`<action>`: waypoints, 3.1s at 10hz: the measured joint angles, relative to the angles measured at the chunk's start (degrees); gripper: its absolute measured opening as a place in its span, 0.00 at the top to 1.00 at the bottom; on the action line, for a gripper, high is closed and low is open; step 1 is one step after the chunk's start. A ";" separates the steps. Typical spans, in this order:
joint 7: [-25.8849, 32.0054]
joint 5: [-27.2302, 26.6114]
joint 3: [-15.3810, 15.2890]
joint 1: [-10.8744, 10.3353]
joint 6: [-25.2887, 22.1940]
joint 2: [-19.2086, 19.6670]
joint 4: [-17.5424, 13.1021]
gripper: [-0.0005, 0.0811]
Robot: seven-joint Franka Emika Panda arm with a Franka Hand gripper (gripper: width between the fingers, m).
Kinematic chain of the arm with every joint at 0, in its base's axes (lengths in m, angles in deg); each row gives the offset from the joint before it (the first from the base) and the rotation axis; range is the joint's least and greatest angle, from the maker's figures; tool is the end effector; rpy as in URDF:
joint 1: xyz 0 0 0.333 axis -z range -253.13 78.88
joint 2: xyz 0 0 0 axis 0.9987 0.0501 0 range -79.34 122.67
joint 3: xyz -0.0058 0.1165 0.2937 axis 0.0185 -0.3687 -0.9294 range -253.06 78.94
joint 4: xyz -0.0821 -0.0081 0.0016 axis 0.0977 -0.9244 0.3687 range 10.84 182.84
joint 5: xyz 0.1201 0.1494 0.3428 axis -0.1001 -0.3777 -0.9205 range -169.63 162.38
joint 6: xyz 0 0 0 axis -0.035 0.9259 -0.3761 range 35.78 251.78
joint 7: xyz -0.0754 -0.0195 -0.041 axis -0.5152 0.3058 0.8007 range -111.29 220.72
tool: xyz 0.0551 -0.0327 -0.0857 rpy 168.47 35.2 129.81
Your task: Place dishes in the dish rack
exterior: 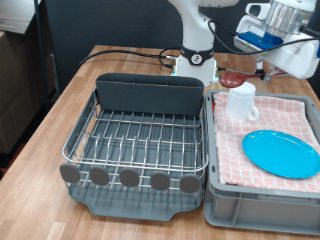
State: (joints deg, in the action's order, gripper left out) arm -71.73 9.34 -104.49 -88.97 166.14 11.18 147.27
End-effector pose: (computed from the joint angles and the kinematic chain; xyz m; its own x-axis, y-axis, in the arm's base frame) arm 0.4350 0.1453 0.3646 -0.1656 -0.9652 0.2026 -0.9838 0.1474 -0.1019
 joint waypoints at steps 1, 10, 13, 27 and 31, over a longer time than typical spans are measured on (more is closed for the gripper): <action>-1.90 -0.64 0.85 0.15 -1.31 -1.80 1.08 0.90; -10.44 -2.21 4.96 0.76 -5.88 -12.68 8.98 0.90; -10.75 -3.15 6.73 0.74 -7.55 -19.07 12.93 0.90; 7.19 -20.09 27.85 -0.55 -5.99 -23.28 20.56 0.90; 22.84 -27.02 40.18 -0.97 -6.57 -20.49 20.34 0.90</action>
State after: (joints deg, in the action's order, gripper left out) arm -48.90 -17.69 -64.32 -89.95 159.57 -9.31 167.61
